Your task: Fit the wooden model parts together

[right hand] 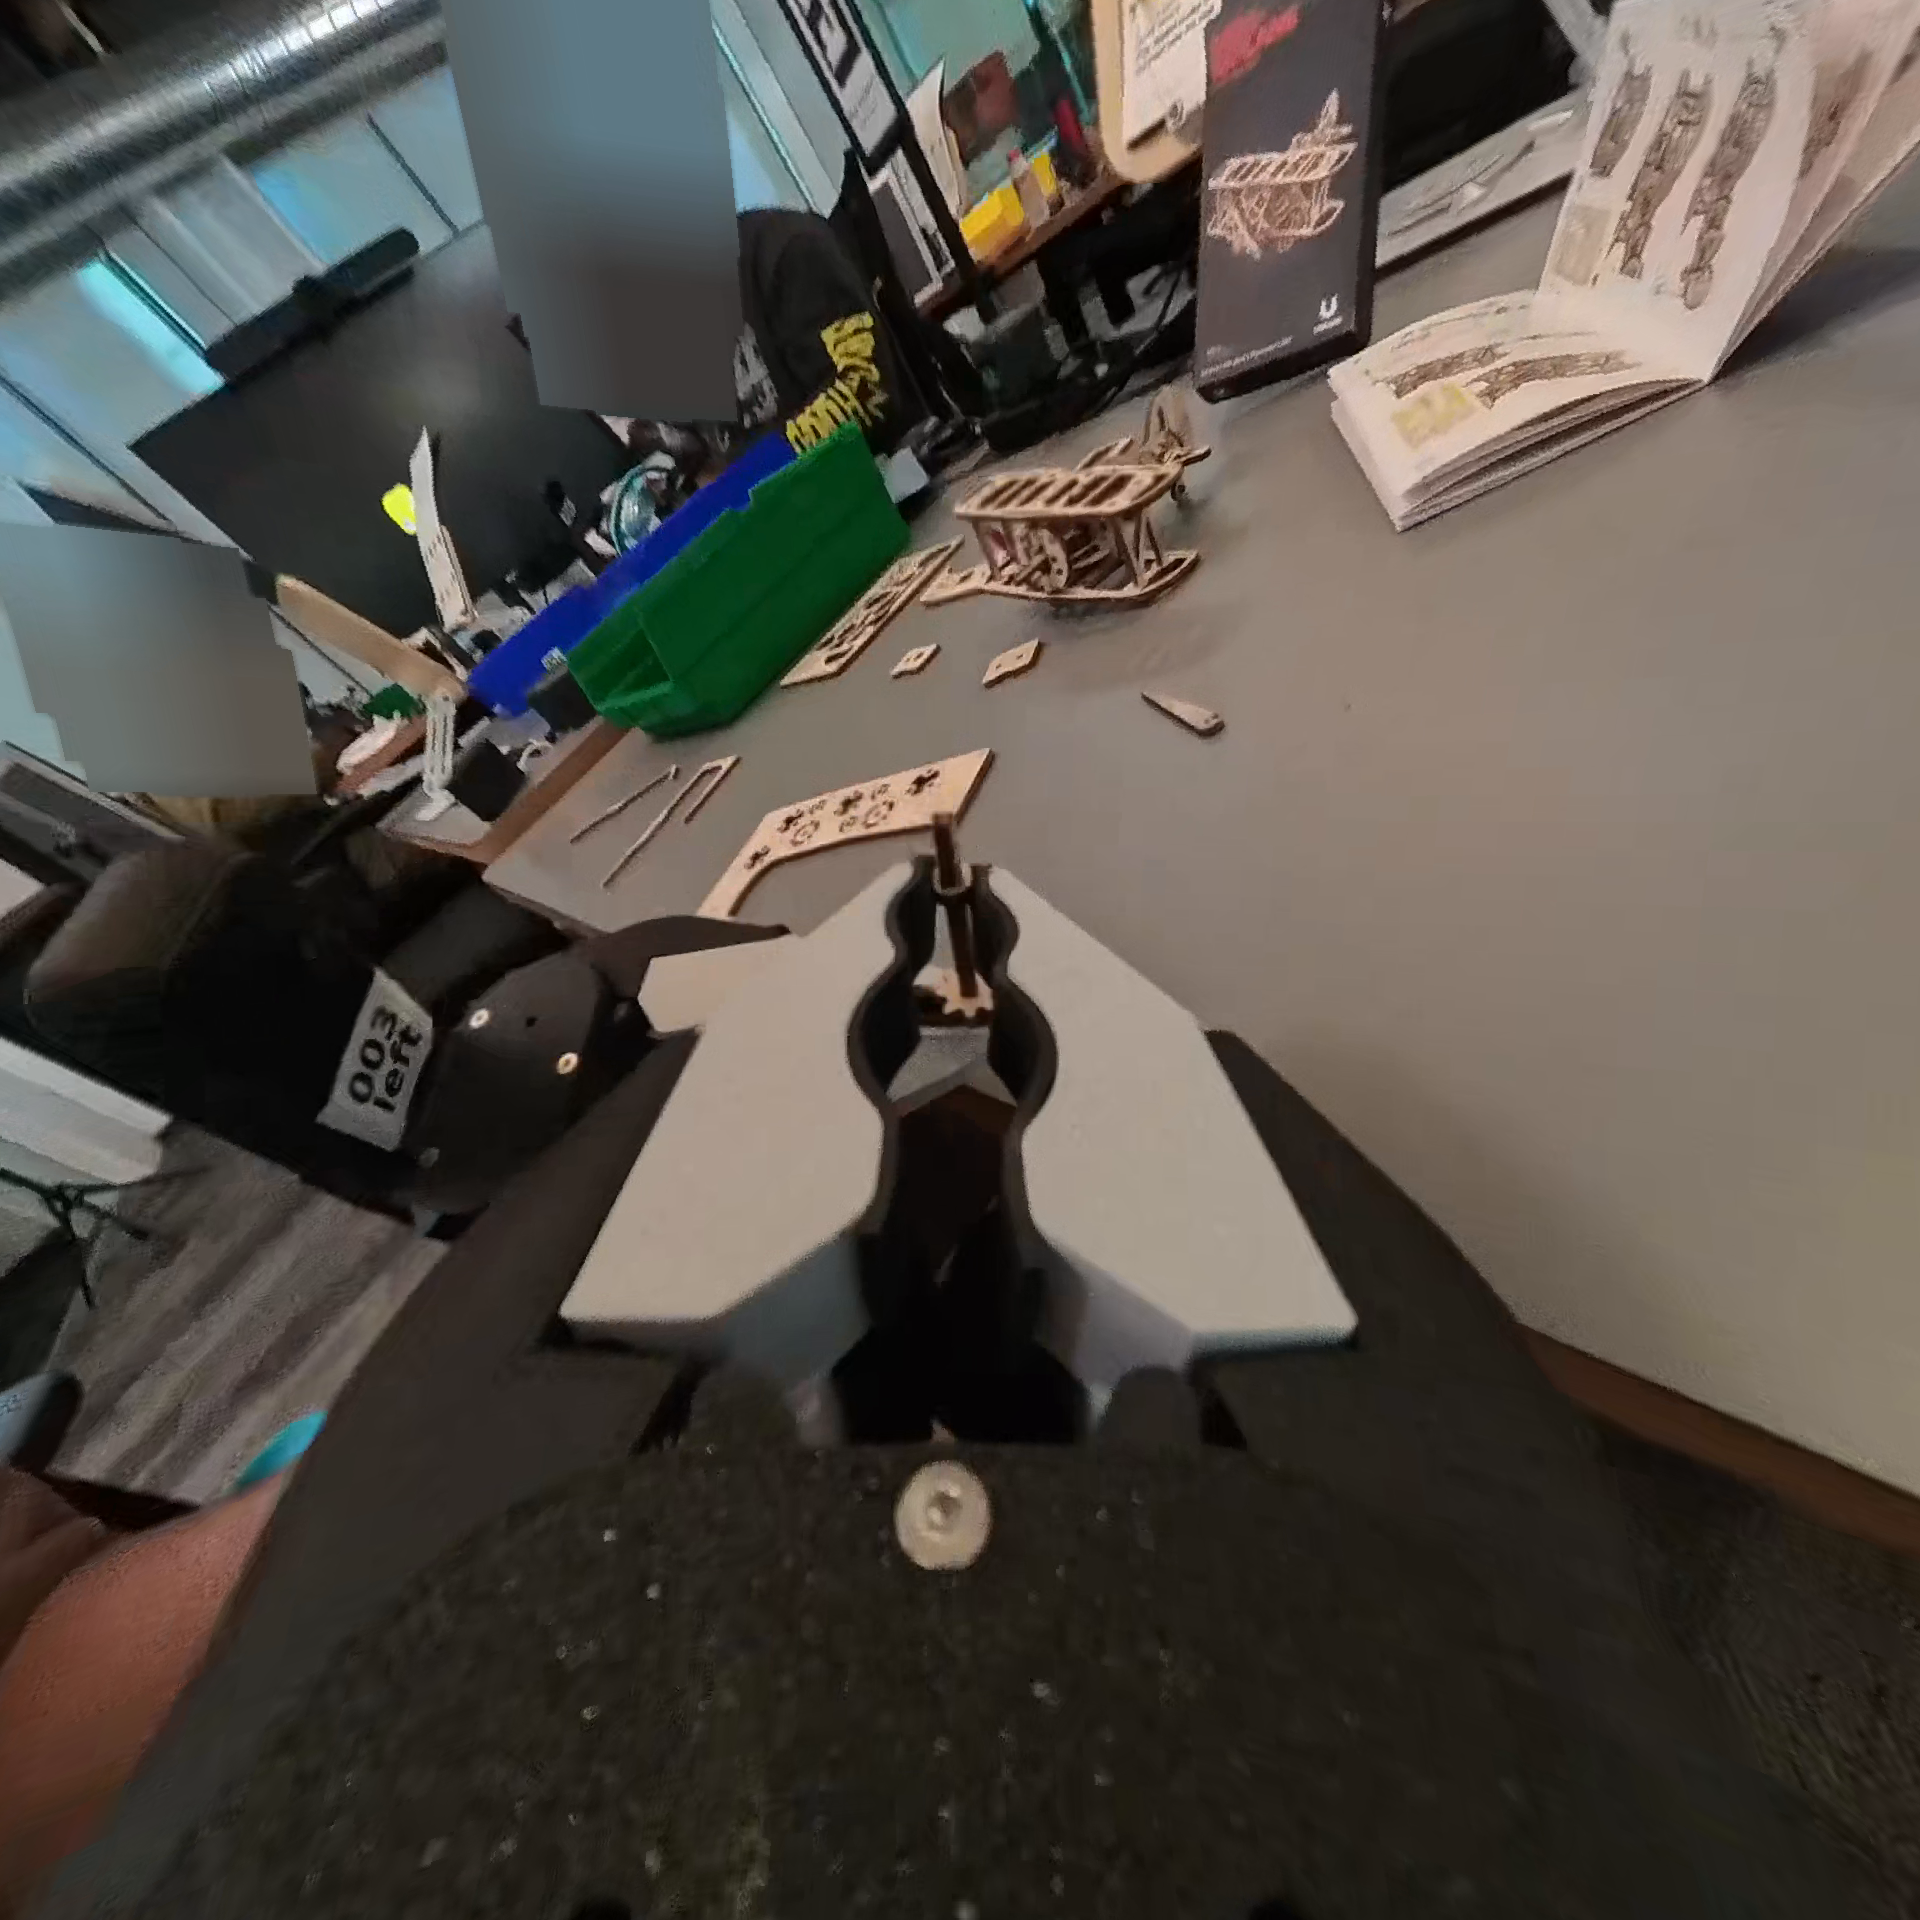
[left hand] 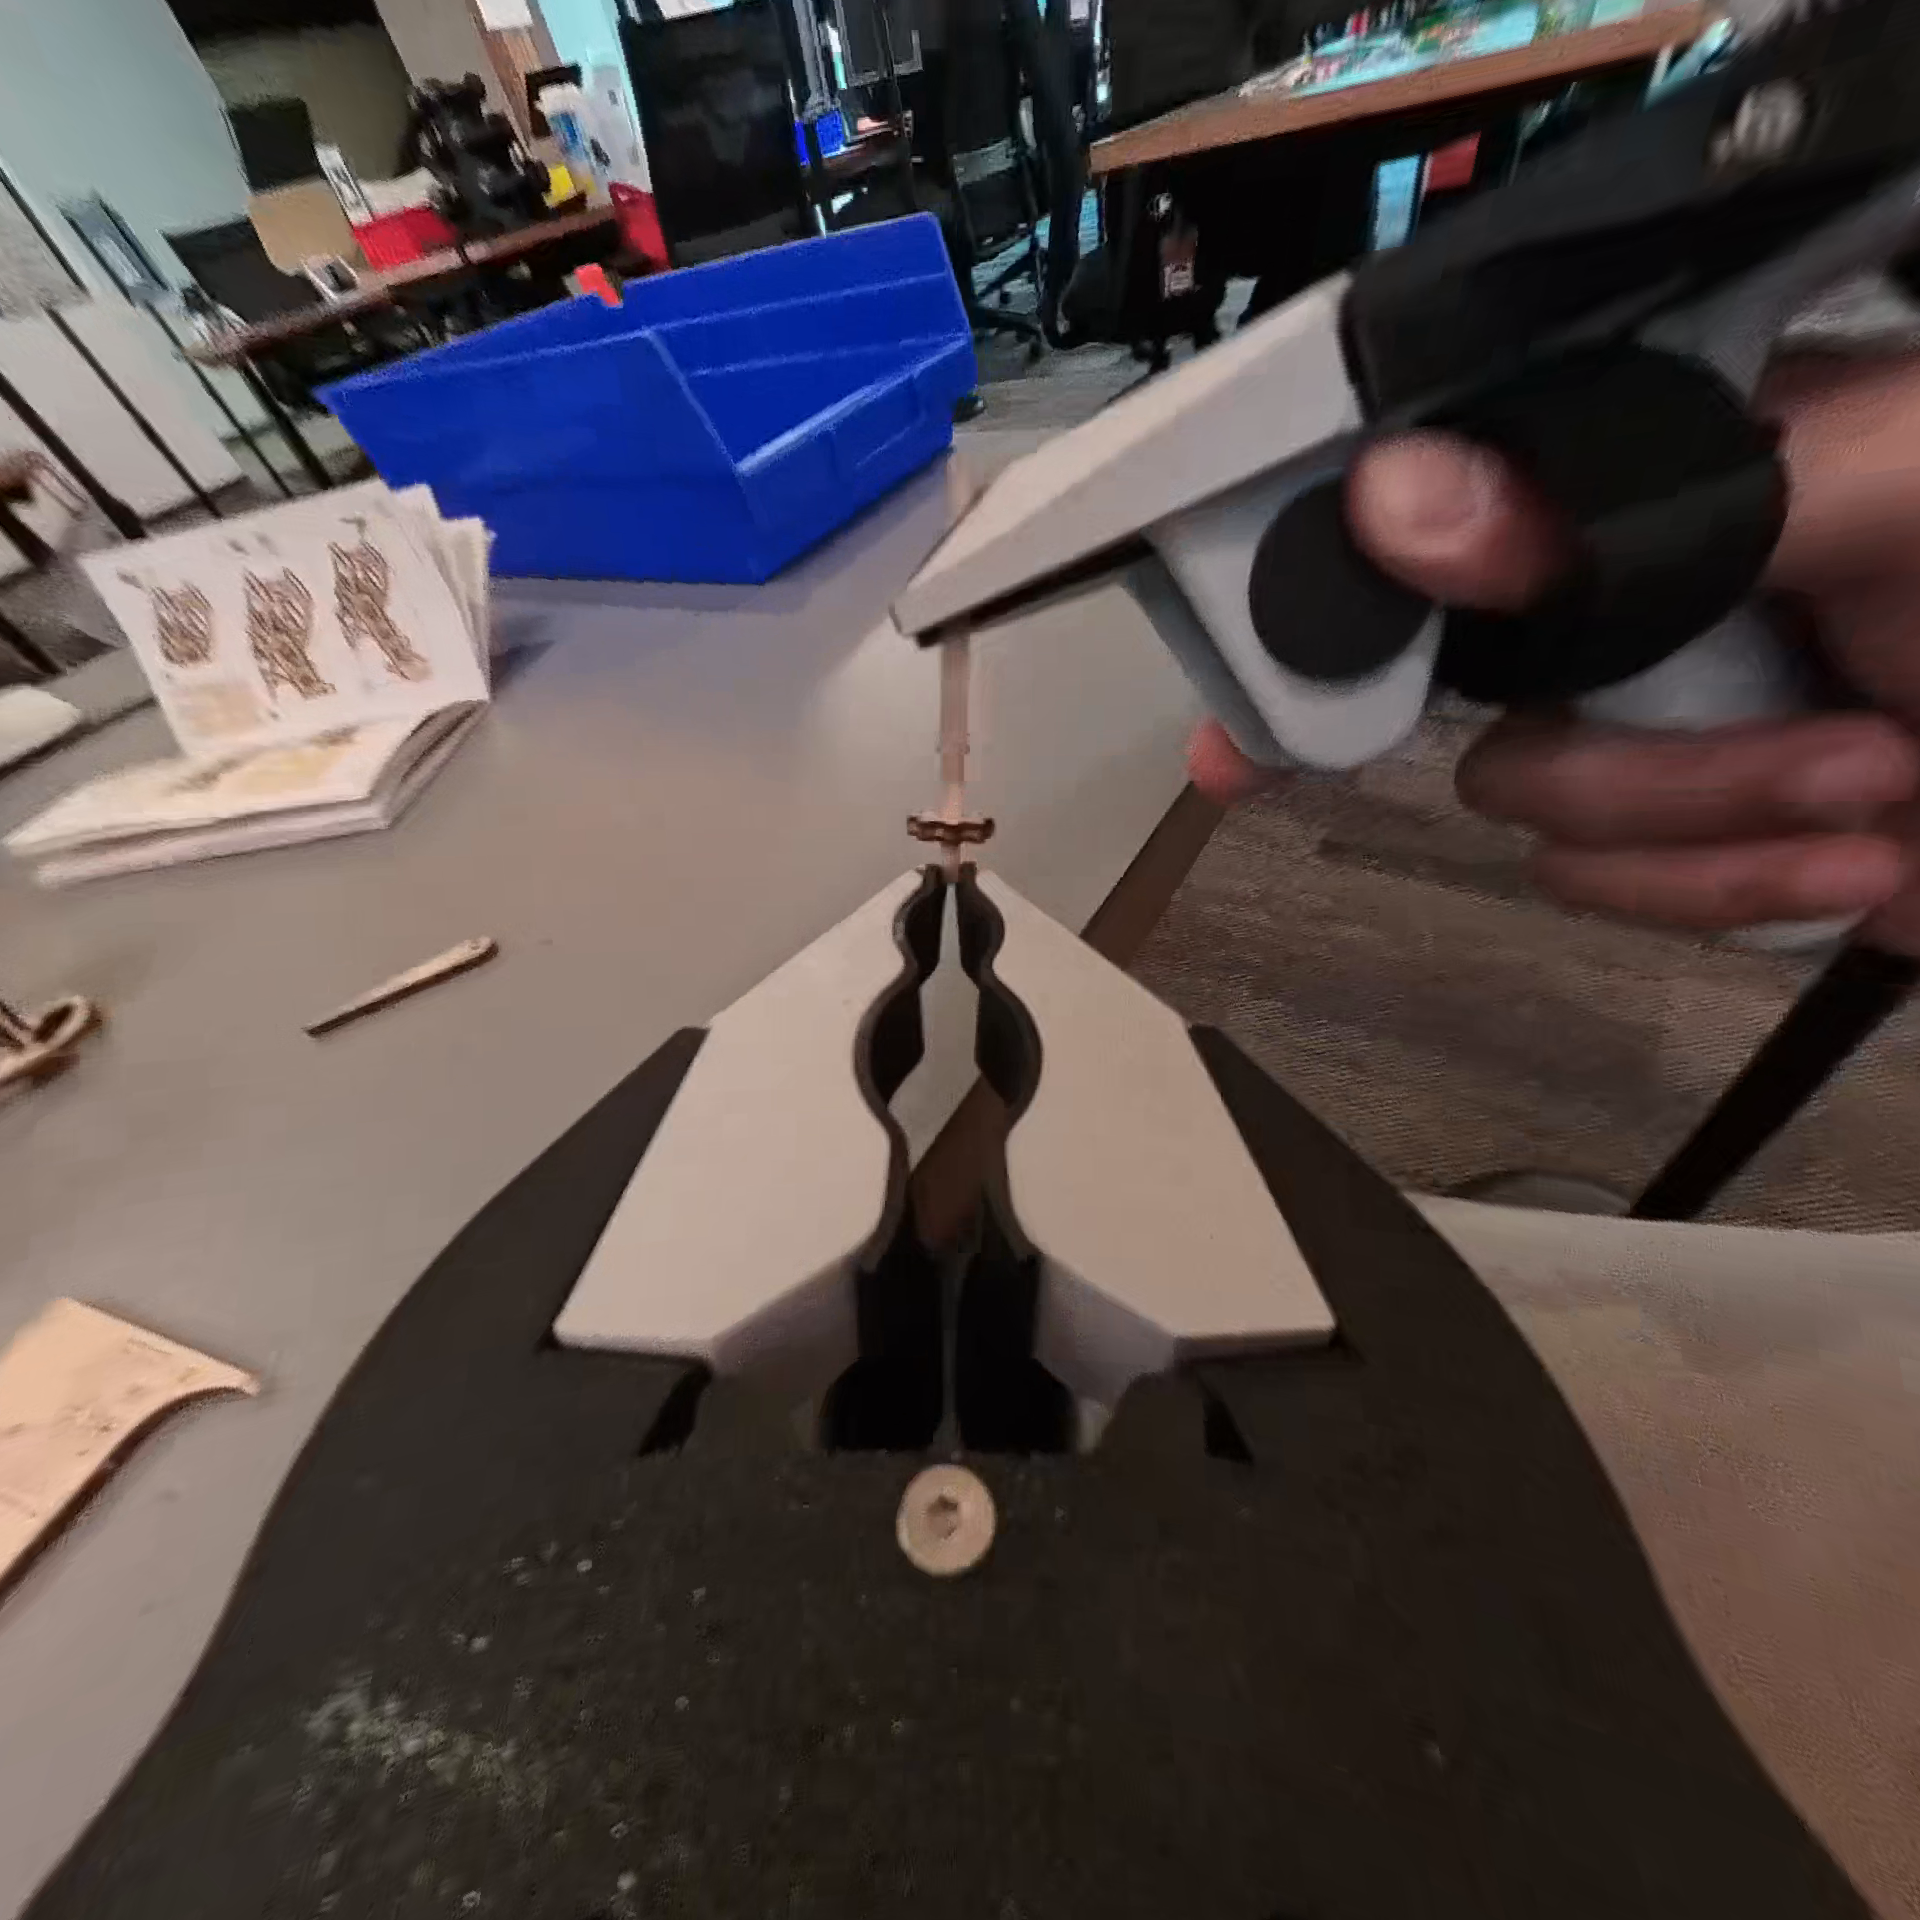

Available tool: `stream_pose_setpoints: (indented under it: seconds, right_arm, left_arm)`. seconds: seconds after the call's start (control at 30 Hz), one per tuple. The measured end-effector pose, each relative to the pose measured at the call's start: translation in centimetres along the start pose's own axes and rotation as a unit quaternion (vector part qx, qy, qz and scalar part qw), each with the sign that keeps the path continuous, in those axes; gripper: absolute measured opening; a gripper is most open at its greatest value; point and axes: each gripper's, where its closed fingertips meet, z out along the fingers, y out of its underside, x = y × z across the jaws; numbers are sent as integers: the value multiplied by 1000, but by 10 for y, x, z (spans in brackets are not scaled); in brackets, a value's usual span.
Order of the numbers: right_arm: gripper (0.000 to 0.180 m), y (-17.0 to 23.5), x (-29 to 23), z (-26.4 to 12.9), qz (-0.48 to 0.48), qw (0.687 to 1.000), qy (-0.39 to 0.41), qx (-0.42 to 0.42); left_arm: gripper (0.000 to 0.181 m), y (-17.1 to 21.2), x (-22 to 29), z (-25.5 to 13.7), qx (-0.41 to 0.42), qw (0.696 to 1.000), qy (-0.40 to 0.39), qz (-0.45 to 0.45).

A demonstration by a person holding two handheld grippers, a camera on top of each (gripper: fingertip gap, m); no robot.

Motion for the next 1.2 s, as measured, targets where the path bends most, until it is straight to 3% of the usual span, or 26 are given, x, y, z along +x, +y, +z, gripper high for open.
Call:
stream_pose_setpoints:
  seconds: [0.1,0.33,0.47,0.53,0.63,0.73,0.87,0.93,1.07,1.2]
  right_arm:
    - [6,-4,-7,-1,-12,1000,-4,-11]
    - [6,5,-9,4,-5,999,-9,-30]
    - [8,5,-4,7,-69,997,12,-36]
    - [36,6,-3,11,-68,997,-2,-33]
    - [48,13,-3,16,-58,997,-36,-45]
    - [53,17,-4,18,-63,990,-70,-106]
    - [25,19,11,30,-205,955,-50,-207]
    - [26,21,6,50,-237,943,-89,-216]
    - [20,24,-5,81,-211,932,-180,-235]
    - [7,15,11,98,-170,936,-191,-242]
  left_arm:
    - [8,-3,2,0,11,1000,8,-13]
    - [4,0,2,1,1,1000,14,-22]
    - [0,3,9,2,-8,999,30,-20]
    - [0,6,4,2,-15,999,29,-13]
    - [0,11,0,1,-25,999,28,10]
    - [0,26,-13,-1,-65,993,-6,102]
    - [0,30,-42,-12,-95,970,-59,218]
    - [0,34,-57,-12,-118,960,-77,243]
    - [1,26,-74,-8,-130,948,-91,277]
    - [0,28,-101,0,-143,946,-112,269]
